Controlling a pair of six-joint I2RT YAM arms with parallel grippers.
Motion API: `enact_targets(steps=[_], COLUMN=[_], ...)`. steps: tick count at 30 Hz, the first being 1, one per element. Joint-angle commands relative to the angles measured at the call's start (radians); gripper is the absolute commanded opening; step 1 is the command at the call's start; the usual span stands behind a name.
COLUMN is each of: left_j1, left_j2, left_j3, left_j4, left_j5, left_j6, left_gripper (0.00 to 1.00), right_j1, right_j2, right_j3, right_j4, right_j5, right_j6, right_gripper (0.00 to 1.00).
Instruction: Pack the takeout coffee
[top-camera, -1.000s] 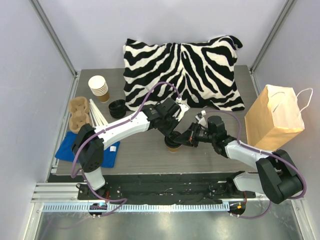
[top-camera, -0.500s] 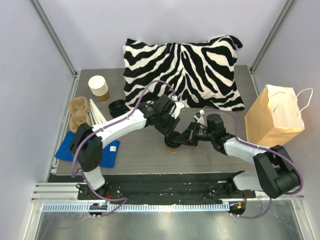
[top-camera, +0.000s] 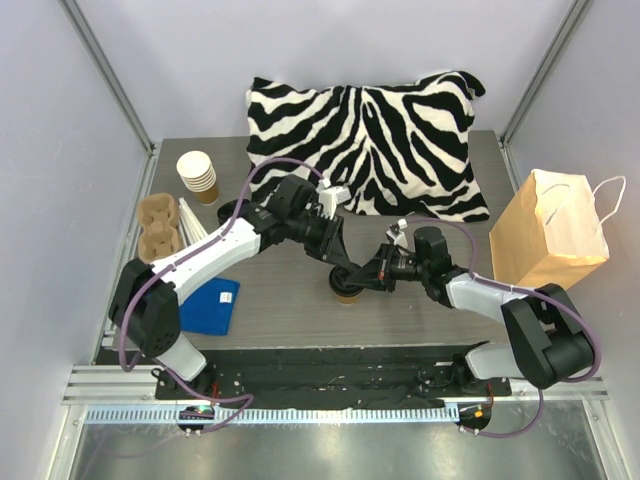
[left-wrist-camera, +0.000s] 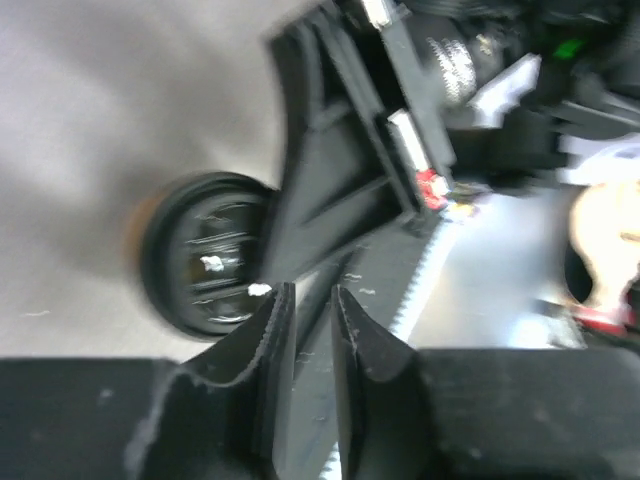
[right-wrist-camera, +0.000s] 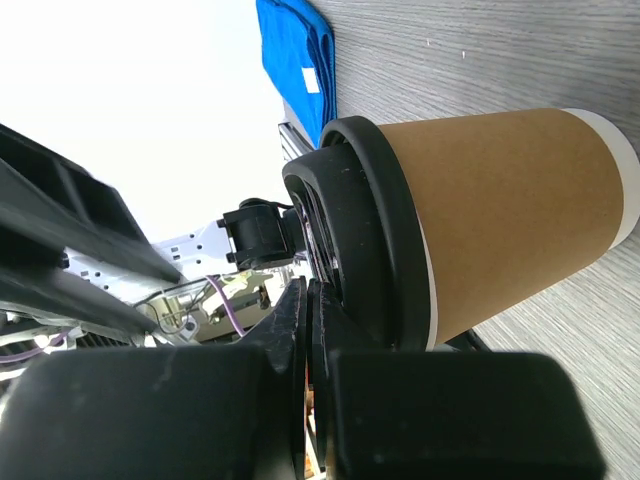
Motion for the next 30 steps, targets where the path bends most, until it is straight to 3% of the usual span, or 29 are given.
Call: enact_targets(steps=[1,10,30], left_j1=[0.007,0.059,0.062], left_j2=[0.036,0.088,0.068], left_j3=[-0.095,-0.173,-0.156], left_j4=[0.214,0.369,0.375], left_j5=[0.238,0.299,0.298], left_j6=[-0.224,-0.352,-0.330], left_gripper=[0.19,0.07,0.07], right_j1=[-0.005,-0.004,0.001], right_j2=[0.056,0.014,-0.091], right_j3=[-0.058,0.008,0.128], right_j4=[-0.172,-0.144,-0.187], right_j5=[0.109,0.032,-0.076], right_j6=[-0.068,-0.072,-0.094], right_gripper=[0.01,0.01,0.01])
